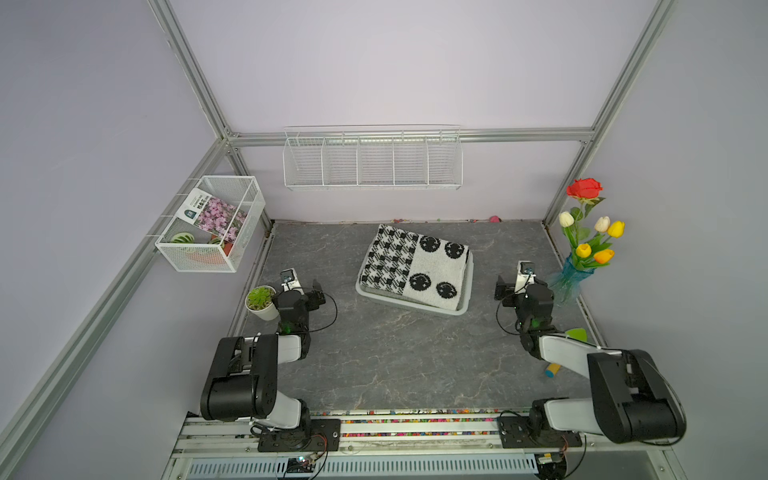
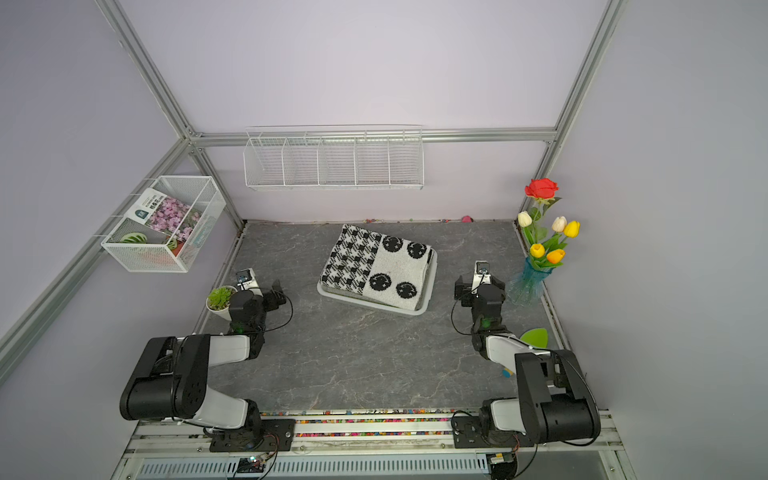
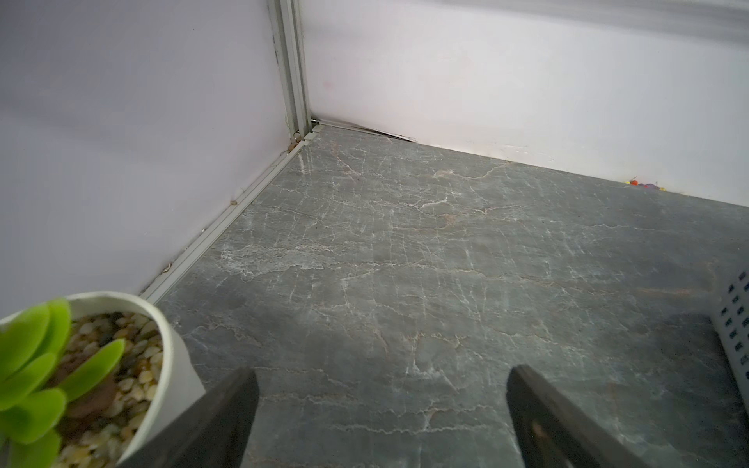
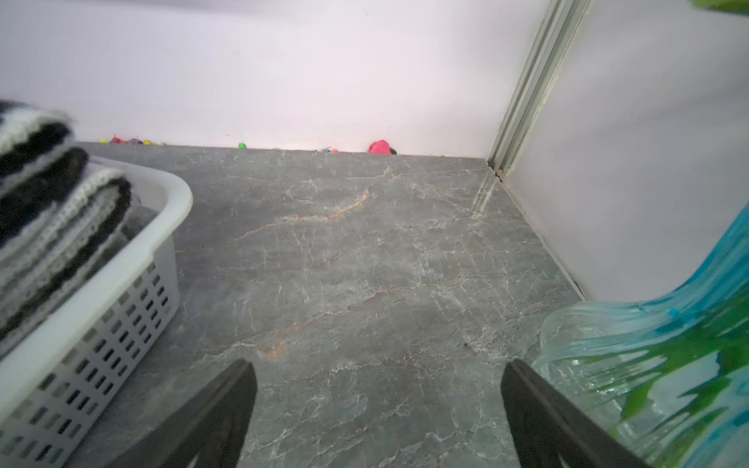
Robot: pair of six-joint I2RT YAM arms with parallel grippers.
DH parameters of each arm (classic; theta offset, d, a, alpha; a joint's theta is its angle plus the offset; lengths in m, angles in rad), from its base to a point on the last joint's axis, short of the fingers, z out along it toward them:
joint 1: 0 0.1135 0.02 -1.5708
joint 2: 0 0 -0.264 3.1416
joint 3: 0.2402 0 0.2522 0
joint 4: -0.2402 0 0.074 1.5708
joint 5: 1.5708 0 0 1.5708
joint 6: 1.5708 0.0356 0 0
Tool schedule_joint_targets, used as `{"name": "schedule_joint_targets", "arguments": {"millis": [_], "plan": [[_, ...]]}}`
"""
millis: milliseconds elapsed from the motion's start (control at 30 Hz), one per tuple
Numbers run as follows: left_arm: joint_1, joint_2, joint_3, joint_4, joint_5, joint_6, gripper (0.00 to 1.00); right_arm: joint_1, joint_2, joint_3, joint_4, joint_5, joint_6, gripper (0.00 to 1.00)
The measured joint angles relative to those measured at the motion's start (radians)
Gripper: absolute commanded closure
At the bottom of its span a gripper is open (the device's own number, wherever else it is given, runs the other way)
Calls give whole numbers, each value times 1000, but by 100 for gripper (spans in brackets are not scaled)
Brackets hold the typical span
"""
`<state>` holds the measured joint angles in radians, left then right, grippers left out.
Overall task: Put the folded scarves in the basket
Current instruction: Reset both arms
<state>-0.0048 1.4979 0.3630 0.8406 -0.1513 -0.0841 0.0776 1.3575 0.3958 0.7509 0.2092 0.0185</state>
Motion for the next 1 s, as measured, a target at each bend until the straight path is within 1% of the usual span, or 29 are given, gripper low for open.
{"name": "schedule_joint_targets", "arguments": {"millis": [233, 400, 1000], "plan": [[0, 0, 0, 0, 0, 0, 0, -1, 78, 0, -20, 11, 11, 1], [0, 0, 0, 0, 0, 0, 0, -2, 184, -2, 51, 11, 11, 1], [0, 0, 0, 0, 0, 0, 0, -2, 188, 0, 53, 11, 16, 1]]}}
